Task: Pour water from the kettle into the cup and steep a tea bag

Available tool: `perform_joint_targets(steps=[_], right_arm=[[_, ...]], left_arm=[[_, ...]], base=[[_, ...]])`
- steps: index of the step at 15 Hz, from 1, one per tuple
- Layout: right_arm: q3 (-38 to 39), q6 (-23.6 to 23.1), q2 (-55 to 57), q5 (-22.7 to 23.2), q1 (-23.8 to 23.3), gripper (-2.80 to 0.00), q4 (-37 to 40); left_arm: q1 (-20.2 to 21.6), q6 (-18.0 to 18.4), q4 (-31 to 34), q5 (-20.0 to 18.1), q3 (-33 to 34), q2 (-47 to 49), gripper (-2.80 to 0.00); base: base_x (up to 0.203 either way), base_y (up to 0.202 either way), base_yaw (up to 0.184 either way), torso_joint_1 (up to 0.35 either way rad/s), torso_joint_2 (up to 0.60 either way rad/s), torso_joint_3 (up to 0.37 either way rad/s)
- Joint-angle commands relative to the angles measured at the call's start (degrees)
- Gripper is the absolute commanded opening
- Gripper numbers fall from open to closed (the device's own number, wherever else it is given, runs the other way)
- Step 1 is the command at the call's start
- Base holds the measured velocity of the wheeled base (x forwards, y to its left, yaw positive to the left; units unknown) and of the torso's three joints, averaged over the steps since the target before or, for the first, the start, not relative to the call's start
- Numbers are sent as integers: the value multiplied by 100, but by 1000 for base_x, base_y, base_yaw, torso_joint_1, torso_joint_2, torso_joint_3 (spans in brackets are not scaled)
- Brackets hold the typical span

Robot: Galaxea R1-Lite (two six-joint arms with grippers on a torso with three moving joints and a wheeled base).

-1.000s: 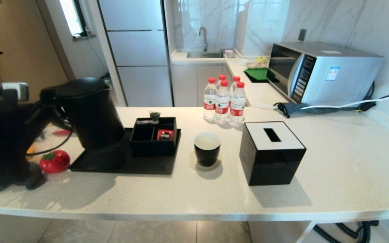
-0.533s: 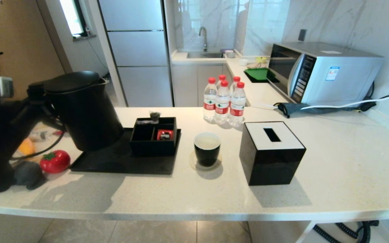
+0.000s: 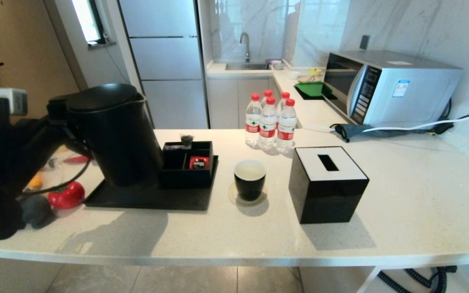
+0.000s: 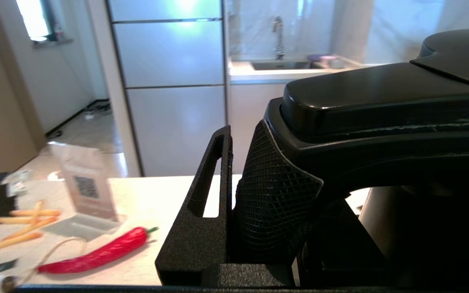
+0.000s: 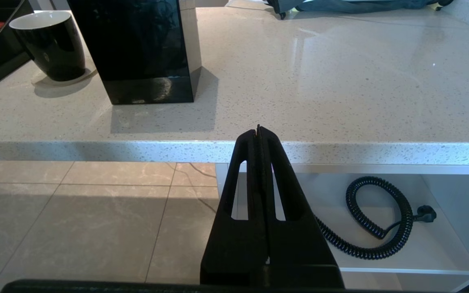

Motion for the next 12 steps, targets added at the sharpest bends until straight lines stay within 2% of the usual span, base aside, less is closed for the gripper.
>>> perform_joint_targets(steps=[1, 3, 6, 9, 12], right_arm=[[0, -1, 7, 3, 2, -280, -4], [0, -1, 7, 3, 2, -280, -4], [0, -1, 7, 3, 2, -280, -4], [0, -1, 7, 3, 2, -280, -4], [0, -1, 7, 3, 2, -280, -4]], left_arm=[[-184, -2, -270, -12, 196, -254, -280], [-454, 10, -270, 38, 391, -423, -280], [-1037, 128, -270, 374, 517, -525, -280], [-1755, 479, -249, 945, 531, -619, -280], [-2530, 830, 99, 1645, 559, -811, -280]], base=[[0, 0, 0, 0, 0, 0], [0, 0, 0, 0, 0, 0], [0, 0, 0, 0, 0, 0], [0, 0, 0, 0, 0, 0], [0, 0, 0, 0, 0, 0]])
